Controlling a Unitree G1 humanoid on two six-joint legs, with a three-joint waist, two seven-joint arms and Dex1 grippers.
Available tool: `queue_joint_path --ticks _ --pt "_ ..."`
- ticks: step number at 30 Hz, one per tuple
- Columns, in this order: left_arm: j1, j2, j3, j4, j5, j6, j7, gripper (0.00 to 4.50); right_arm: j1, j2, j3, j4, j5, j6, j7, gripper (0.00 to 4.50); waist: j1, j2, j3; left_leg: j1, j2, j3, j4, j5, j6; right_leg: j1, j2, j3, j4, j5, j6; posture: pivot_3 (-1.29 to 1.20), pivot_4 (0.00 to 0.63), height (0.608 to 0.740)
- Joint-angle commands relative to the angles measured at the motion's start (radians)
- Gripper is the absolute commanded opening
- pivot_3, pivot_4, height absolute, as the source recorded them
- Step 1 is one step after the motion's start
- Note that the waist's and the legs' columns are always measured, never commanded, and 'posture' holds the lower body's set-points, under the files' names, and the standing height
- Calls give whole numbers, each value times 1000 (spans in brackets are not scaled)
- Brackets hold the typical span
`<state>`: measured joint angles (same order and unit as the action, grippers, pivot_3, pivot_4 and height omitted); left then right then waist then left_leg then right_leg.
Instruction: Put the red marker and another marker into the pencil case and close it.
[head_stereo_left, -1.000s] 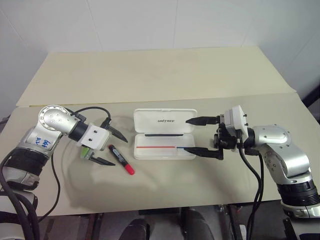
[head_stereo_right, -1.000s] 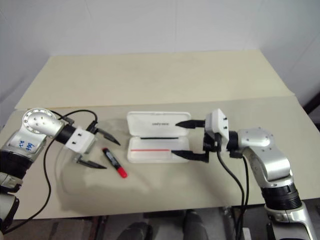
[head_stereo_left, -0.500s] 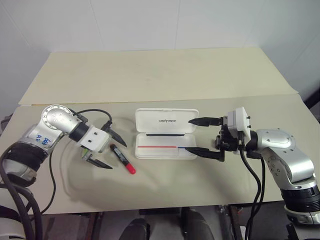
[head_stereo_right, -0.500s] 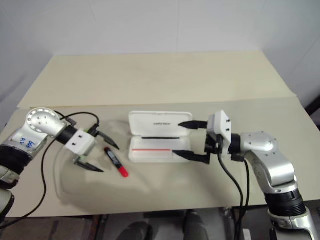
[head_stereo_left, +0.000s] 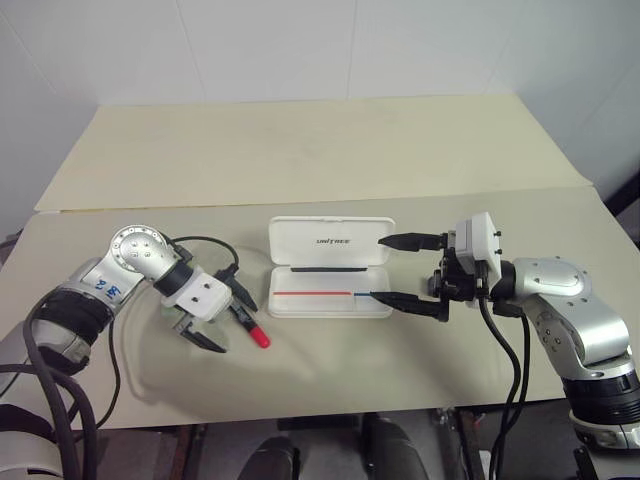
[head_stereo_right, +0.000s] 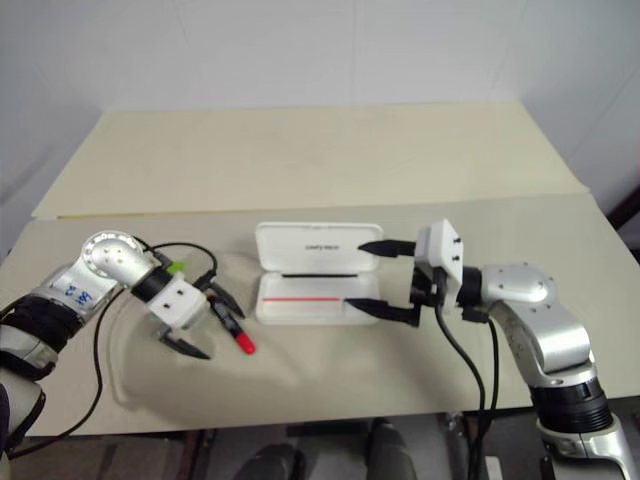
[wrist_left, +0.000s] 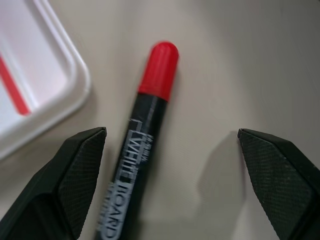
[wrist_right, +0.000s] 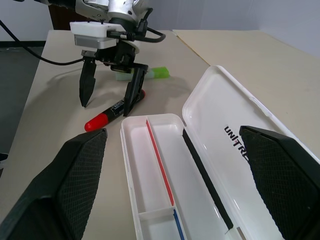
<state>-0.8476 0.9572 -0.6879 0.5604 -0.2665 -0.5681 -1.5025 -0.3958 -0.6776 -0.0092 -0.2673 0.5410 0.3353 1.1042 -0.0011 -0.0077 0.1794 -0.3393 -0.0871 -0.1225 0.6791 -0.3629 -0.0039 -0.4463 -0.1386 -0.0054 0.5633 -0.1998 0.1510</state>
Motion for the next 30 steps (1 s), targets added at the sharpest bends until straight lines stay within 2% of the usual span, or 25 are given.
queue_joint_path --ticks 1,4,7,15,18,30 --pt "-19 10 0 23 30 -39 -112 4468 -12 -3 -32 -35 22 -4 -10 4500 0 0 0 0 0 0 0 0 0 0 0 0 0 0 0 0 150 740" --pt "-13 -2 7 36 41 -49 -112 4468 -15 -1 -31 -35 23 -3 -13 4500 0 0 0 1 0 0 1 0 0 0 0 1 2 0 0 0 150 740" --pt "-5 -18 15 55 62 -70 -112 3870 -22 1 -29 -35 25 0 -16 4500 1 0 0 2 0 1 1 0 0 1 0 2 3 0 0 0 150 740" --pt "19 -25 21 47 65 -92 -112 1325 -28 -1 -29 -35 27 1 -18 4500 22 0 0 4 1 2 3 1 -1 2 3 7 5 3 -1 0 150 740" --pt "34 -26 47 28 57 -70 -112 564 -28 -1 -28 -34 27 0 -19 4500 21 1 -1 4 3 3 3 1 -1 2 5 7 4 3 -1 0 150 740" --pt "198 32 236 -181 -7 77 -93 563 -26 7 -16 -26 22 -6 -21 4500 8 1 -1 3 6 7 2 -4 0 0 8 9 1 2 -2 0 150 740"
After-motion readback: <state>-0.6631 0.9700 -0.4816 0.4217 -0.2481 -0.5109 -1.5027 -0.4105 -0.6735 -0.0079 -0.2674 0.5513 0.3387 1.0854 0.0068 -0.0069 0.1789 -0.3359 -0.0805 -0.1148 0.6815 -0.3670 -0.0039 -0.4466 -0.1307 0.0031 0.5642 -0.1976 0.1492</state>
